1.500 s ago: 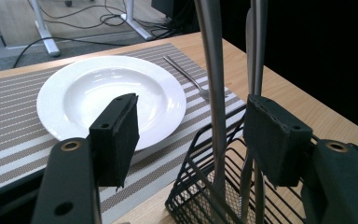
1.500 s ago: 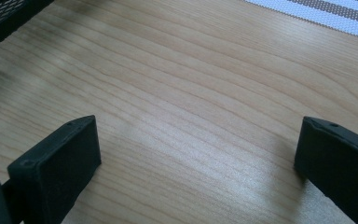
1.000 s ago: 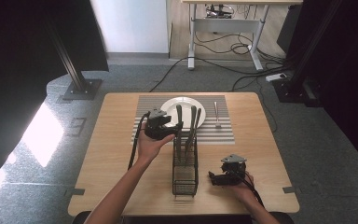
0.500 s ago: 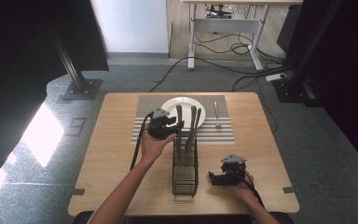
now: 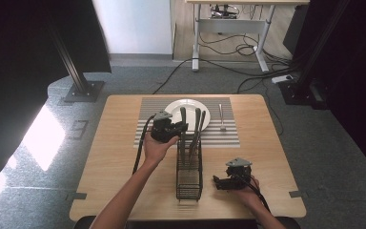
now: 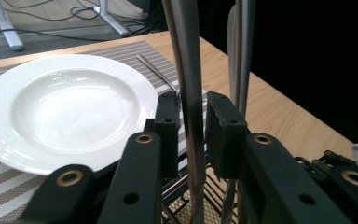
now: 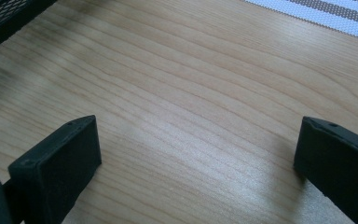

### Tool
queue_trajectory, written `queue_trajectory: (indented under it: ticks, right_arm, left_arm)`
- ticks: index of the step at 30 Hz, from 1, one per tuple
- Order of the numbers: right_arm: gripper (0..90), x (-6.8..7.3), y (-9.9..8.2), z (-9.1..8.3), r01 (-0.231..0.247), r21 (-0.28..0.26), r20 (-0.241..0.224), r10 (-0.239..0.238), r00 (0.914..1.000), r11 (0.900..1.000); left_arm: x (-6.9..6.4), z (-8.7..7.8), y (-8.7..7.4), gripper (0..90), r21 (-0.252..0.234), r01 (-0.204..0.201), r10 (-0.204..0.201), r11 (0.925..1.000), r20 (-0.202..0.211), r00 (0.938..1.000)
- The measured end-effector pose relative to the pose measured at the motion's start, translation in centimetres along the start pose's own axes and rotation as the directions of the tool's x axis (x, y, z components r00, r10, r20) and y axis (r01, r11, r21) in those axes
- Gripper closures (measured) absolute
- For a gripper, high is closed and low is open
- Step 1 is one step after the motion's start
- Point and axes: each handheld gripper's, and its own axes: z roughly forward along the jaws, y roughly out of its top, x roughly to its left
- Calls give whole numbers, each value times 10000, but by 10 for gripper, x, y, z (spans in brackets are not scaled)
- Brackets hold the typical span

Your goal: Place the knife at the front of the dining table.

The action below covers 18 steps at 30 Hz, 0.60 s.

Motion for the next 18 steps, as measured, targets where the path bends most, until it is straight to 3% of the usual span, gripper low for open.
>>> queue_trajectory:
  ticks: [6, 18]
  right_arm:
    - [9, 0, 0, 0, 13, 15, -42, -13, 10000, 10000]
    - [10, 1, 0, -1, 28, 6, -85, -28, 10000, 10000]
  left_arm:
    - [4, 0, 0, 803, 5, 233, -233, 9997, 323, 9992]
    - [-2, -3, 1, 817, -51, -27, 30, 10000, 490, 9988]
